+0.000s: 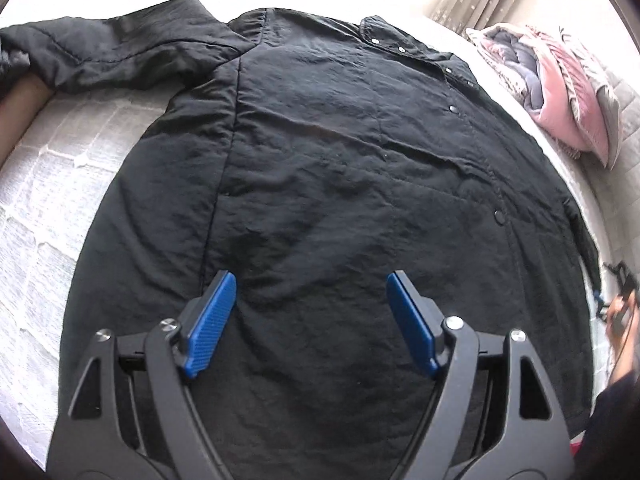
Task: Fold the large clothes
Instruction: 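Close the right tool on the black sleeve cuff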
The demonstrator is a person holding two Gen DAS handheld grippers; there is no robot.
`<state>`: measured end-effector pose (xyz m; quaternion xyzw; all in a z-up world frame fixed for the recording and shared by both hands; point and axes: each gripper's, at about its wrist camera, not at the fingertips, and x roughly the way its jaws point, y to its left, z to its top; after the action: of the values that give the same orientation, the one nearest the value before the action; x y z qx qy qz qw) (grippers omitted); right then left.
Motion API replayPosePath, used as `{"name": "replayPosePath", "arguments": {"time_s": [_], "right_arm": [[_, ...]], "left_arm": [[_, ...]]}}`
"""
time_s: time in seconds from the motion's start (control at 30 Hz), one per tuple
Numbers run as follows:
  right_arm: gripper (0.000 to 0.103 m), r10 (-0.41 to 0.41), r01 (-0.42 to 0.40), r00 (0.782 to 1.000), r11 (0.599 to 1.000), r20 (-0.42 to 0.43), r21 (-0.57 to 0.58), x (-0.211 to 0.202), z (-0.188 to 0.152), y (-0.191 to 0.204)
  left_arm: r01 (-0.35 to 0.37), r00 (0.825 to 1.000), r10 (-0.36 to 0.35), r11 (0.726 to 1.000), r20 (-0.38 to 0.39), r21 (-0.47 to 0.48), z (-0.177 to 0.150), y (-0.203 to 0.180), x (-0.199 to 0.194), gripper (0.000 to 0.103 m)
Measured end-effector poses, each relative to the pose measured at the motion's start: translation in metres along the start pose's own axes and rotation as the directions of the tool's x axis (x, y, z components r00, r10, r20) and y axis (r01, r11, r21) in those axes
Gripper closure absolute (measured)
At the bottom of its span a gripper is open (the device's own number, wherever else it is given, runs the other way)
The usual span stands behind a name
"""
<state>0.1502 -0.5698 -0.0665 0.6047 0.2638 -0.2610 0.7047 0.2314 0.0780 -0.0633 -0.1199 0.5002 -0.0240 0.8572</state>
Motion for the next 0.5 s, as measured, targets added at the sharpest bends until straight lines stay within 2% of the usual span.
{"name": "replayPosePath", "arguments": {"time_s": [0.13,0.17,0.2,0.23,0.27,0.3,0.4,0.5], "right_arm": [[0.038,-0.086,0.089,0.994,0.994,0.060,-0.057,0.018,0.010,0.020],[0.040,-0.113,0.120,0.990,0.989,0.083,-0.082,0.020,0.010,0.027],[0.046,-0.152,0.165,0.983,0.979,0.107,-0.118,0.025,0.010,0.036],[0.055,-0.202,0.223,0.971,0.958,0.129,-0.178,0.030,0.009,0.046],[0.081,-0.240,0.268,0.961,0.931,0.140,-0.249,0.036,0.007,0.056],[0.092,-0.248,0.278,0.959,0.918,0.140,-0.282,0.038,0.009,0.060],[0.096,-0.261,0.326,0.942,0.866,0.213,-0.379,0.035,0.009,0.081],[0.097,-0.310,0.427,0.901,0.763,0.305,-0.486,0.028,0.016,0.103]], "left_arm": [[-0.002,1.000,0.002,1.000,0.003,0.015,-0.001,0.002,-0.002,0.025],[-0.001,1.000,0.001,1.000,0.003,0.014,-0.001,0.002,-0.001,0.025],[-0.001,1.000,0.001,1.000,0.005,0.013,0.000,0.003,0.000,0.025],[-0.002,1.000,0.001,1.000,0.006,0.013,0.000,0.001,0.000,0.025],[-0.004,1.000,0.004,1.000,0.007,0.015,0.001,0.001,0.001,0.025],[-0.007,1.000,0.007,1.000,0.008,0.020,0.001,0.000,0.001,0.025],[-0.012,1.000,0.011,1.000,0.014,0.025,0.000,-0.001,0.001,0.025],[-0.002,1.000,0.002,1.000,0.014,0.020,0.001,0.000,0.002,0.025]]}}
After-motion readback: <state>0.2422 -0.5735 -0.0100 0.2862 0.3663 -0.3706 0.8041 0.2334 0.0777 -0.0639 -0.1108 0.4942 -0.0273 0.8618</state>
